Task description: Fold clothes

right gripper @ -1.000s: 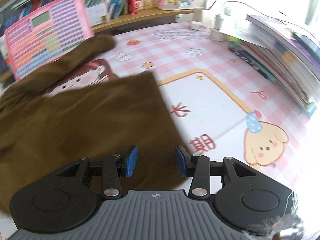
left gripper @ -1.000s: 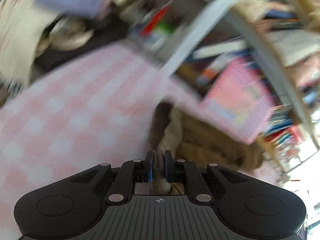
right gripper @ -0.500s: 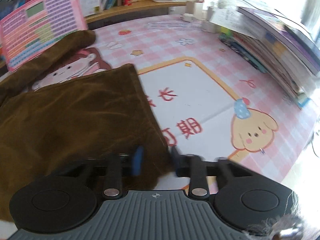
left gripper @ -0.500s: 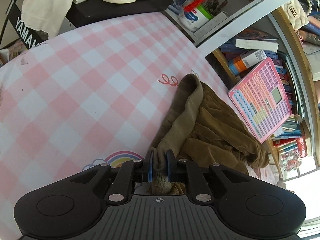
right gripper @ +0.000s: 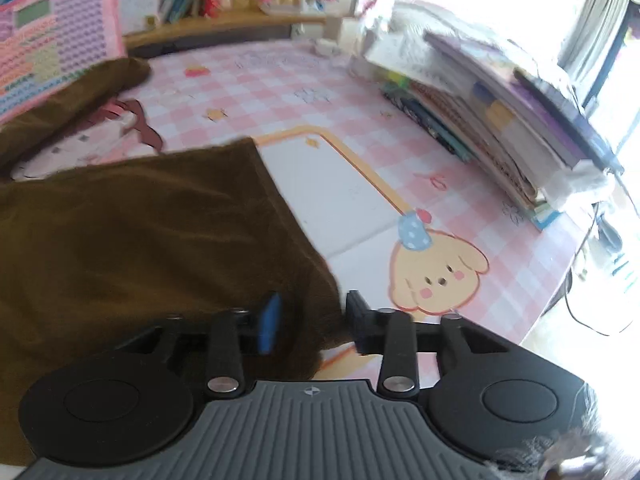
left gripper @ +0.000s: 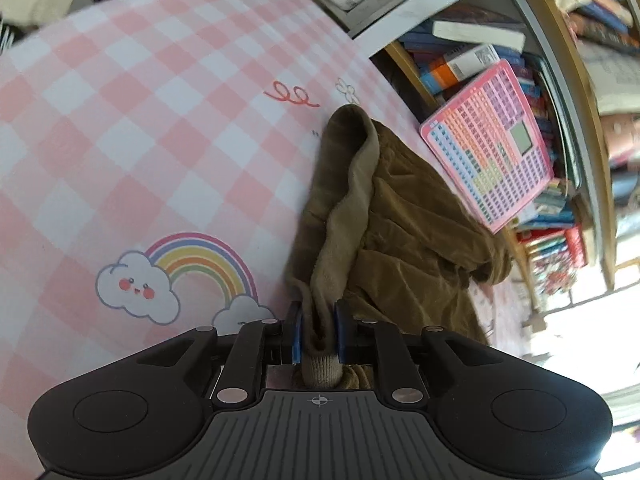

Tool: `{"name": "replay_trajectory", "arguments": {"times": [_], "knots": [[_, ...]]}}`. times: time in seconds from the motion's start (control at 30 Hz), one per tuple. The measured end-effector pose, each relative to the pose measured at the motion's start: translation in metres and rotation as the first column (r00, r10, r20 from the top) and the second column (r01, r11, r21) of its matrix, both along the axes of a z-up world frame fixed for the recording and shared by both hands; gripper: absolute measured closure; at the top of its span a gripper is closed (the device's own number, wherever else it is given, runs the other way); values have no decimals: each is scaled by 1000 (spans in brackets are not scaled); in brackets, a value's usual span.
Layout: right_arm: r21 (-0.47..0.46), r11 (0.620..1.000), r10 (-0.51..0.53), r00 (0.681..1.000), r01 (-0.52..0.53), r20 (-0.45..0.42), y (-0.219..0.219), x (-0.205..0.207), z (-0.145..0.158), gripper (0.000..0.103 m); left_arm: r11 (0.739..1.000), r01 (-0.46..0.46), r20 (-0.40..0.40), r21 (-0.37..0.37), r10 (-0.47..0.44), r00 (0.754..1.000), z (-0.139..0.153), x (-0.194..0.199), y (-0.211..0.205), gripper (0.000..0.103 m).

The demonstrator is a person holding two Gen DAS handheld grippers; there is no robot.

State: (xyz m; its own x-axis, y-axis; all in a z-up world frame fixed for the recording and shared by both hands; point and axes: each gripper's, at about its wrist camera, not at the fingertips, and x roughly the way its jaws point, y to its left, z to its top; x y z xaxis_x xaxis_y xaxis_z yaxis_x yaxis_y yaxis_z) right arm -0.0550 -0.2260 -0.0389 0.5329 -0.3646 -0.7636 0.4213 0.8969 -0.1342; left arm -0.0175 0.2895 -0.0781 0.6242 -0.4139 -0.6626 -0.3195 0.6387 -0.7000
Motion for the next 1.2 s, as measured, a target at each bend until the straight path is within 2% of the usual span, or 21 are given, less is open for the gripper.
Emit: {"name": "replay_trajectory", "arguments": {"times": [0.07, 0.13, 0.17, 0.2, 0.23, 0.27, 0.3, 0.37, 0.43, 0.47, 0.53, 0.6, 0.67, 0.73, 0.87, 0.93, 1.1, 1.2], "knots": [[-12, 999, 42, 999, -42, 20, 17, -1, 2, 67, 1000, 14, 0, -19, -14, 1000, 0, 3, -1, 92], [-4, 996, 87, 996, -87, 33, 32, -1, 4, 66, 998, 39, 27, 46, -40, 999, 10, 4, -6, 93], [4, 994, 109, 993, -109, 36, 38, -1, 4, 66, 990, 55, 76, 127, -65, 995, 23, 1, -13, 94], [10, 992, 126, 991, -127, 35, 44, -1, 4, 66, 971, 68, 140, 230, -102, 985, 39, -4, -21, 94], [13, 991, 136, 990, -136, 31, 47, -1, 3, 66, 933, 81, 215, 349, -164, 963, 57, -11, -33, 94], [16, 989, 145, 989, -146, 27, 51, -1, 2, 66, 896, 88, 267, 436, -222, 938, 70, -18, -43, 93], [21, 988, 153, 988, -153, 24, 54, -1, 2, 66, 880, 90, 280, 467, -244, 928, 76, -22, -48, 93], [23, 988, 155, 988, -155, 21, 56, -2, 1, 66, 891, 113, 193, 440, -217, 957, 63, -16, -43, 93], [23, 988, 152, 988, -153, 21, 56, -2, -1, 66, 915, 130, 51, 382, -161, 986, 35, -6, -32, 93], [25, 988, 151, 988, -152, 21, 57, -2, -1, 66, 926, 121, 22, 357, -138, 990, 26, -5, -27, 88], [24, 987, 156, 988, -157, 18, 58, -3, -1, 66, 944, 97, 16, 315, -107, 994, 18, -6, -19, 86], [22, 987, 159, 987, -159, 15, 58, -4, -1, 66, 946, 97, 16, 308, -107, 994, 18, -6, -17, 84], [25, 987, 156, 988, -156, 16, 57, -5, 0, 66, 943, 92, 20, 319, -104, 994, 22, -6, -18, 76], [32, 987, 155, 988, -155, 25, 56, -6, 4, 66, 940, 59, 39, 335, -77, 996, 30, -10, -18, 73], [59, 986, 152, 986, -156, 62, 52, -9, 18, 65, 932, -40, 118, 360, -3, 993, 50, -16, -12, 57], [78, 983, 158, 984, -165, 81, 50, -9, 24, 65, 926, -70, 171, 370, 6, 985, 62, -17, -12, 55], [129, 970, 188, 974, -205, 129, 48, -6, 39, 60, 912, -63, 278, 404, -57, 959, 84, -16, -42, 52], [157, 957, 219, 963, -244, 160, 43, 2, 44, 59, 902, -23, 292, 430, -115, 949, 83, -18, -73, 45]]}}
